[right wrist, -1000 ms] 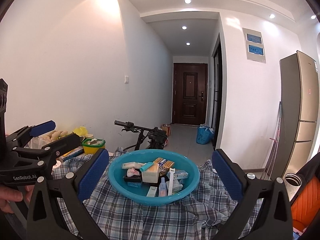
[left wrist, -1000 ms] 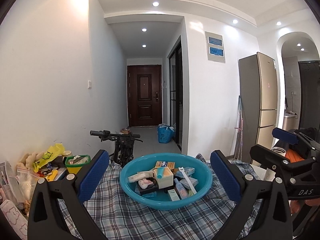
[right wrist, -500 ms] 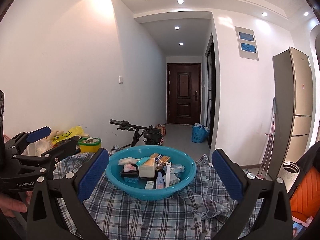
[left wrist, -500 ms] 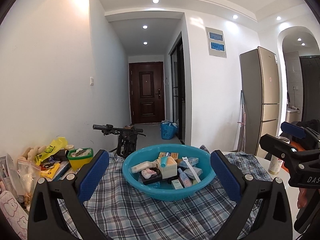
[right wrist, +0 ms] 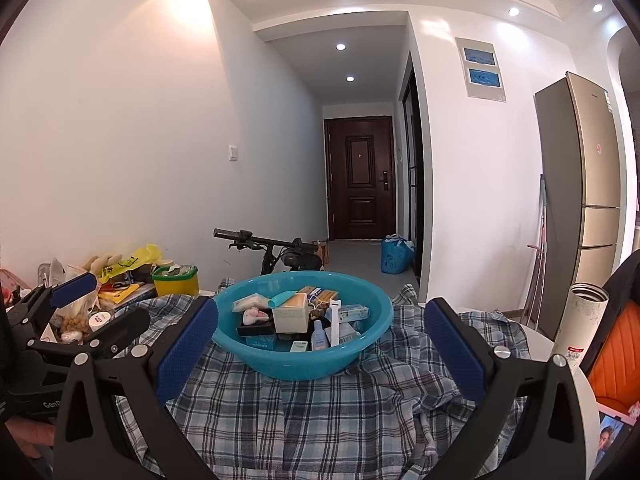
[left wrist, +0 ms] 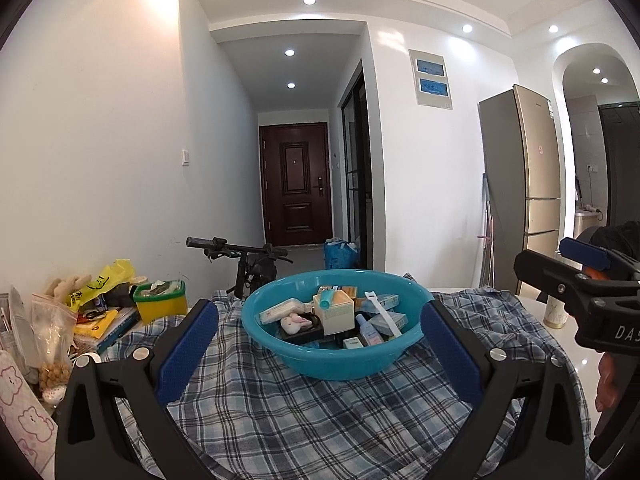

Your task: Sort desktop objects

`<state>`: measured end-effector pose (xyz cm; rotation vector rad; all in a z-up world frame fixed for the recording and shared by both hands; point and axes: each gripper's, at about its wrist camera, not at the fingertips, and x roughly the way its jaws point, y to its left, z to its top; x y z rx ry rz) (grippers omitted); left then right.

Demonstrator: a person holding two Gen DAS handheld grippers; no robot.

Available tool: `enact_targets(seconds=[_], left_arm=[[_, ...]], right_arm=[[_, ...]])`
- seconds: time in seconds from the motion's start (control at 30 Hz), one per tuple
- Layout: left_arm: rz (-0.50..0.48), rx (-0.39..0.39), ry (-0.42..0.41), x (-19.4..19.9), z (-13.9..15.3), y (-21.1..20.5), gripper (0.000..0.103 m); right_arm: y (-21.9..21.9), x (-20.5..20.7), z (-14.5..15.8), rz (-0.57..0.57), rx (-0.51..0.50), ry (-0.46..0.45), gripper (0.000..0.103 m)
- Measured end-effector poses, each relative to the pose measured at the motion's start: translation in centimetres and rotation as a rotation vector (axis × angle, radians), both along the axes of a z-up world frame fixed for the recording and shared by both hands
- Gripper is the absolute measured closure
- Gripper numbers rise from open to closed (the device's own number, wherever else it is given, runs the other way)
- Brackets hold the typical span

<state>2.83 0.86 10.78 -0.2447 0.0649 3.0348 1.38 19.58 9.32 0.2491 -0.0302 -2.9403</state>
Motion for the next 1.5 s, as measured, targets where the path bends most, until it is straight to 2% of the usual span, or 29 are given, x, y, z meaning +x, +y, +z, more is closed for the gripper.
enact_targets(seconds=[0.07, 0.23, 0.4, 0.57, 0.7, 0.97, 1.13, 1.5], left_arm=[[0.003, 0.008, 0.024, 0.3, -0.5, -0.1, 0.0], [-0.012, 0.014, 0.018, 0.1, -2.1, 0.1, 0.0], [-0.029, 0.009, 0.02, 0.2, -3.6, 0.6, 0.0], [-0.012, 0.016, 0.042, 0.3, -4.6, 0.7, 0.0], [0.022, 0.052, 0.045, -0.1, -5.3, -0.1, 0.0], [0.014, 0.037, -0.007, -1.3, -7.0, 0.0, 0.0], [0.005, 0.014, -0.011, -1.7, -7.9, 0.7, 0.0], [0.019, 0.039, -0.026, -2.2, -9.0, -0.1, 0.0]], right_arm=[[0.1, 0.1, -0.7, -0.008, 0.0, 0.013, 0.0], [0.3, 0.4, -2.3, -0.027, -0.02, 0.049, 0.0], [-0.6, 1.2, -3.6, -0.075, 0.042, 0.1, 0.0], [-1.3, 1.2, -4.5, -0.089, 0.075, 0.106, 0.0], [-1.0, 0.7, -5.3, -0.09, 0.051, 0.086, 0.0], [0.3, -0.6, -7.1, -0.122, -0.008, 0.037, 0.0], [0.0, -0.8, -7.9, -0.111, 0.0, 0.036, 0.0], [-1.3, -1.4, -9.6, -0.109, 0.064, 0.017, 0.0]])
